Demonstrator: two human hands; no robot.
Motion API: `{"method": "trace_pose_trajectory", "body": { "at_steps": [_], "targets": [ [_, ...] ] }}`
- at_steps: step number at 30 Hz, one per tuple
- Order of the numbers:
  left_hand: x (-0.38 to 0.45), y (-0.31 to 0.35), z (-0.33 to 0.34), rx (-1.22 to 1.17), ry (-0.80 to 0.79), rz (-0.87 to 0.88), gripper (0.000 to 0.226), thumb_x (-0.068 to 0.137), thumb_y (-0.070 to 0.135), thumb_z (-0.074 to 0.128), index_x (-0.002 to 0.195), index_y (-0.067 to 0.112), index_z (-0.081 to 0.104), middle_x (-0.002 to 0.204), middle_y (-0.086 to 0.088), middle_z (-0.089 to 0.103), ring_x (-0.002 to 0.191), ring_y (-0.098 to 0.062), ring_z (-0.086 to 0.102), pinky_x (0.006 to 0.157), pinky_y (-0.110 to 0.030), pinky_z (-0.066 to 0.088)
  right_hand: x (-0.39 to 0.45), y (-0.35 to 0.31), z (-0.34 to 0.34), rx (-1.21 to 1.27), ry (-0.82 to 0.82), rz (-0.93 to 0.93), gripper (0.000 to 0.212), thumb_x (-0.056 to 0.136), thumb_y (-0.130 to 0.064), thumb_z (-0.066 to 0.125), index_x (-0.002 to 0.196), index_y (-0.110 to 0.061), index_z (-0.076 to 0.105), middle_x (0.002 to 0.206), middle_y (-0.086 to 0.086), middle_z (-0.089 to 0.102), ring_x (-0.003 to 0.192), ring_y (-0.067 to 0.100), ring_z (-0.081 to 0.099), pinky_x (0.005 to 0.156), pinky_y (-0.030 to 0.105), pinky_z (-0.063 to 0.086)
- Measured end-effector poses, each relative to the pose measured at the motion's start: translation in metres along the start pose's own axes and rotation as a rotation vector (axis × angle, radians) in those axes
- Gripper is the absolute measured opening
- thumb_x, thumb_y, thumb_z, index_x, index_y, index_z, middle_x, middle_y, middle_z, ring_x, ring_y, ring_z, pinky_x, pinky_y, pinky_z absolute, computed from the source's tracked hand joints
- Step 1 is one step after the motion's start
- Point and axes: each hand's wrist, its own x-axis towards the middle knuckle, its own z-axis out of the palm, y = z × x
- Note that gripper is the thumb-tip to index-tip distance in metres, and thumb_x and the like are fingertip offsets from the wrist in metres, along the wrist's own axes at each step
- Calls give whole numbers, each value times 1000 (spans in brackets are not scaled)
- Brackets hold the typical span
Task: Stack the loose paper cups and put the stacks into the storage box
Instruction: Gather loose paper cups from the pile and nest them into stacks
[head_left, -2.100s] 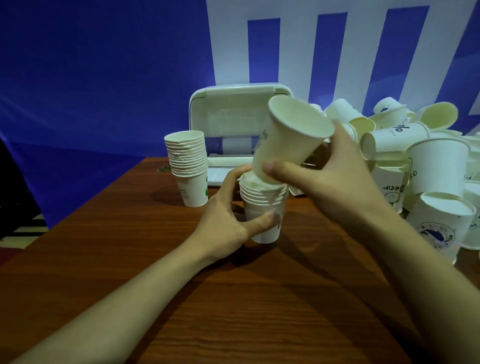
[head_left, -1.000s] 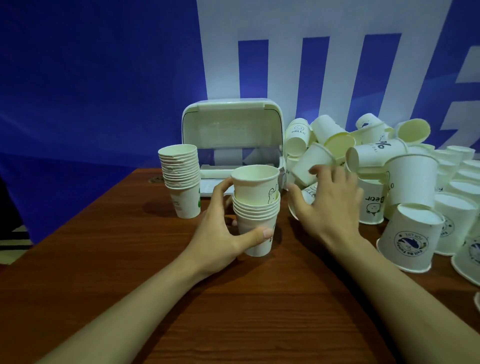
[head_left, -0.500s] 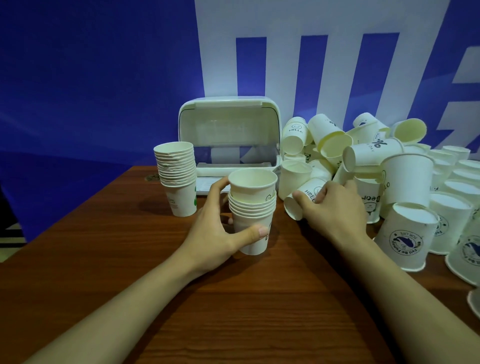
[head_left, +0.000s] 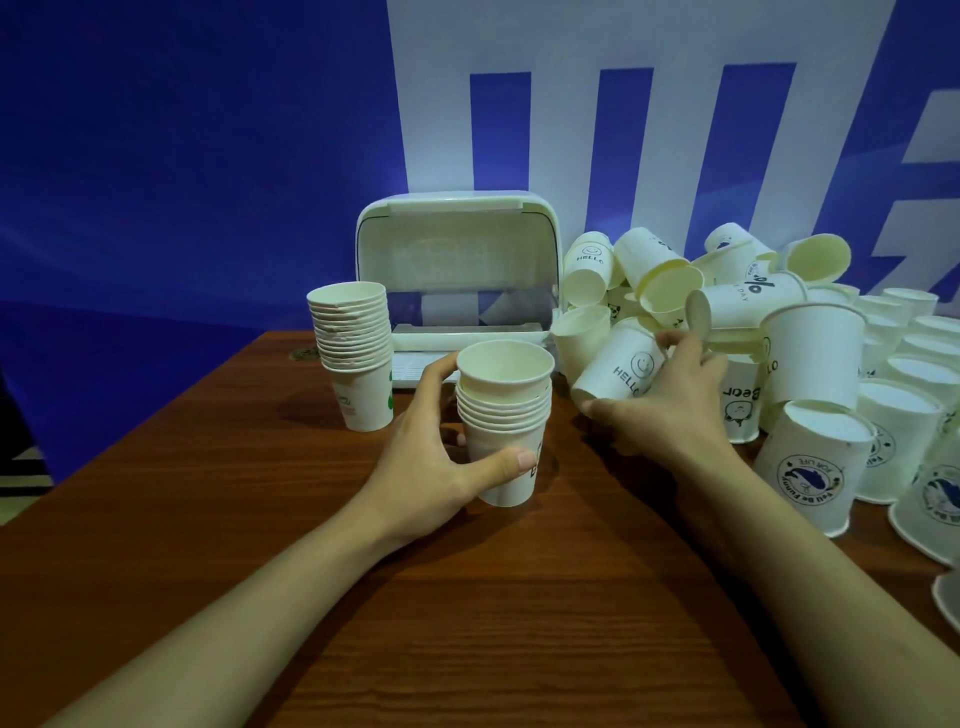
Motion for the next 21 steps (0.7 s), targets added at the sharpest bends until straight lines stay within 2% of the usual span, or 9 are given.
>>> {"method": "trace_pose_trajectory", "body": {
  "at_steps": [2,4,8,12,15,17,21],
  "targets": [
    [0,0,0,9,-5,13,105,63,58,90,152,37,38,140,17,61,124,2,61,94,-21,57,-2,-10,-5,54,36,-93,103,56,-31,98,136,-24,34,138,8,30,116,26,49,99,38,49],
    [0,0,-1,21,-9,22,103,67,52,91,153,36,37,140,18,61,126,4,59,95,-16,55,-5,-23,-8,85,58,-200,104,52,-37,99,134,-24,37,137,7,34,118,25,53,102,37,47],
    [2,-3,-2,25,-12,35,96,71,46,91,152,34,40,142,19,61,131,0,57,106,-29,54,-17,-41,-10,170,46,-363,102,54,-35,98,136,-22,39,135,3,39,111,12,55,96,44,54],
    [3,-4,1,29,22,48,98,66,53,90,151,30,46,139,17,63,130,-1,59,108,-35,53,-25,-51,-17,257,-14,-463,99,53,-38,97,133,-30,37,137,-1,40,113,4,55,87,36,59],
    [3,-4,2,38,18,47,101,63,57,88,151,29,46,137,19,64,127,3,60,107,-31,54,-28,-54,-18,281,-64,-538,92,57,-34,96,129,-31,38,137,-6,41,116,8,57,83,29,60],
    [3,-3,2,35,13,44,102,62,57,87,151,28,46,136,19,64,127,3,60,107,-30,54,-29,-57,-18,303,-63,-592,81,67,-31,92,126,-31,37,134,-8,43,114,12,59,84,30,60],
    [2,-1,3,56,-24,33,96,64,57,89,147,35,46,135,22,65,126,3,60,104,-30,55,-33,-62,-18,433,50,-631,39,92,-20,74,116,-28,44,125,-5,51,104,12,66,82,29,58]
  ]
}}
